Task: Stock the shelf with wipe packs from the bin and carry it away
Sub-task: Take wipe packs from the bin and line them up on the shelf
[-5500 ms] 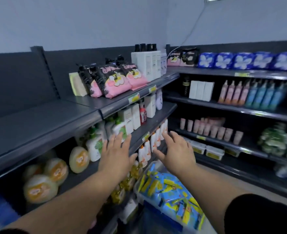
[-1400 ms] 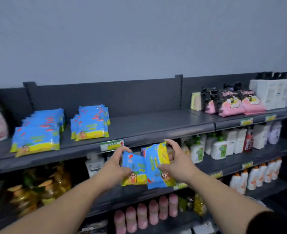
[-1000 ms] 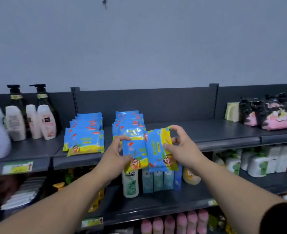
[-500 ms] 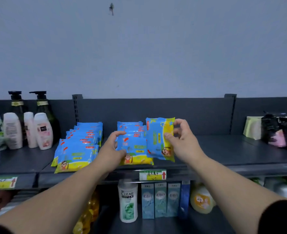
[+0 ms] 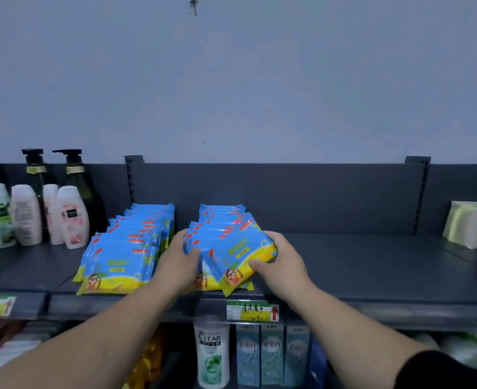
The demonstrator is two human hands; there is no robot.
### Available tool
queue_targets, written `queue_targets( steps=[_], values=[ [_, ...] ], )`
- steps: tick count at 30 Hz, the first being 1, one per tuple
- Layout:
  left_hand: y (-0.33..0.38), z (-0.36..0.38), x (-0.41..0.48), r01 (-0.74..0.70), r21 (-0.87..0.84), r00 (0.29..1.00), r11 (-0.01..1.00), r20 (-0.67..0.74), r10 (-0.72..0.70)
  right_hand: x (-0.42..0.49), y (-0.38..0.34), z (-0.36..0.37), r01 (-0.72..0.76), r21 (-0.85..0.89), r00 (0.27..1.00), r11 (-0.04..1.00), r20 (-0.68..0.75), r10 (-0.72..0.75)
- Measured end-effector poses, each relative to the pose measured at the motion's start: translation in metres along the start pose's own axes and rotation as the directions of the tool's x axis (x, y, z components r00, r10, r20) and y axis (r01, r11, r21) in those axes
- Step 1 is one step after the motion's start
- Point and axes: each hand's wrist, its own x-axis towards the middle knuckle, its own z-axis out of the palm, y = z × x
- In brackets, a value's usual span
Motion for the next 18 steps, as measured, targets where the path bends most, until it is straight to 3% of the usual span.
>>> queue_targets(
  steps=[3,6,9,14,18],
  values=[
    [-0.002,0.003,-0.002,-0.072,0.068,0.992,0.995,0.113,0.064,0.002,0.001,0.011,0.010,-0.233,0.999,0.972,-0.027,-0.017],
    [-0.013,0.001,0.009,-0.082,0.220,0.969,0.972,0.245,0.026,0.005,-0.008,0.013,-0.036,-0.332,0.999,0.943,-0.026,0.029],
    [-0.015,-0.003,0.019,-0.079,0.235,0.943,0.969,0.332,-0.003,0.007,-0.018,0.015,-0.007,-0.393,1.000,0.920,0.019,0.016],
    [-0.017,-0.008,0.035,-0.120,0.260,0.925,0.958,0.381,0.012,0.004,-0.023,0.028,0.148,-0.533,0.986,0.833,0.149,-0.080],
    [-0.017,-0.009,0.037,-0.177,0.243,0.920,0.954,0.385,0.073,-0.003,-0.017,0.038,0.028,-0.544,0.993,0.838,0.110,0.039]
  ],
)
